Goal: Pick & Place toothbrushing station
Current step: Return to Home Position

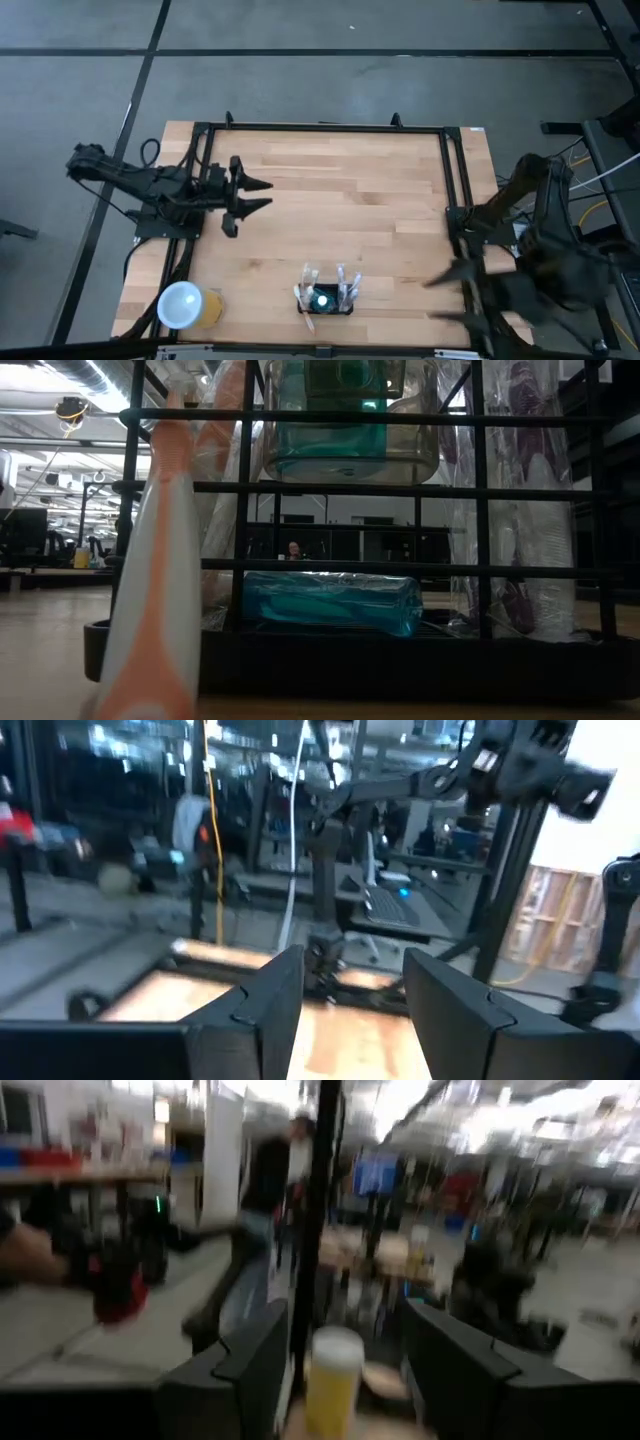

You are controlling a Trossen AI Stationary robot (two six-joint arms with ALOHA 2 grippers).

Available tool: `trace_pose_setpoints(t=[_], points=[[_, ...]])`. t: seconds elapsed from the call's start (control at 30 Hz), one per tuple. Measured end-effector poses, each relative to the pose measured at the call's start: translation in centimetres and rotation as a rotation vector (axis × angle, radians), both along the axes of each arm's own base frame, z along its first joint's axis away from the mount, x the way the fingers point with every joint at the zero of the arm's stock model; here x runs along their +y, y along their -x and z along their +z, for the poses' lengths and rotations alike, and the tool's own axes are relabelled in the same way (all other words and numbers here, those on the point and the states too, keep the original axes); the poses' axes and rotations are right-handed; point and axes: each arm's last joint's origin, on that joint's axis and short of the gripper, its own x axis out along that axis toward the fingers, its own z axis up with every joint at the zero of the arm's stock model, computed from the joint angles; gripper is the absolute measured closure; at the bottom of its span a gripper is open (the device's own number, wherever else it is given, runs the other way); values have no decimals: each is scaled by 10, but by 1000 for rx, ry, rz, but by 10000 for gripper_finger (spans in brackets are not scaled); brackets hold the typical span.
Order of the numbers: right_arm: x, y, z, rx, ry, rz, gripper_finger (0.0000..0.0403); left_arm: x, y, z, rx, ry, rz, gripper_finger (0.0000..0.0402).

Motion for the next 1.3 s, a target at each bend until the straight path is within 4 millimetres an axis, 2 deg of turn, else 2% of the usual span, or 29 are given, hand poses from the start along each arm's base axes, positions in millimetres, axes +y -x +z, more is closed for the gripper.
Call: trace_pose_setpoints(t=[0.07, 0.2, 0.47, 0.63, 0.77, 0.9, 1.07, 1.3], points=[[-17, -1, -19, 64, -2, 2, 202, 7, 3, -6, -25, -58, 6, 233], [-51, 2, -72, 99, -5, 14, 202, 18, 14, -17, -24, -157, 45, 233], [-118, 17, -179, -107, -108, 50, 202, 27, 44, -39, -61, -206, 71, 233], [-144, 23, -238, -148, -160, 3, 202, 31, 52, -73, -18, -196, 143, 233], [-159, 27, -277, -133, -210, -20, 202, 33, 57, -96, -32, -200, 208, 233], [-169, 28, -299, -77, -202, -44, 202, 36, 63, -113, -54, -245, 281, 233], [-172, 24, -307, 0, -194, -39, 202, 38, 65, -140, -10, -246, 349, 233], [-175, 22, -311, 50, -269, -60, 202, 39, 64, -164, 91, -261, 392, 233]])
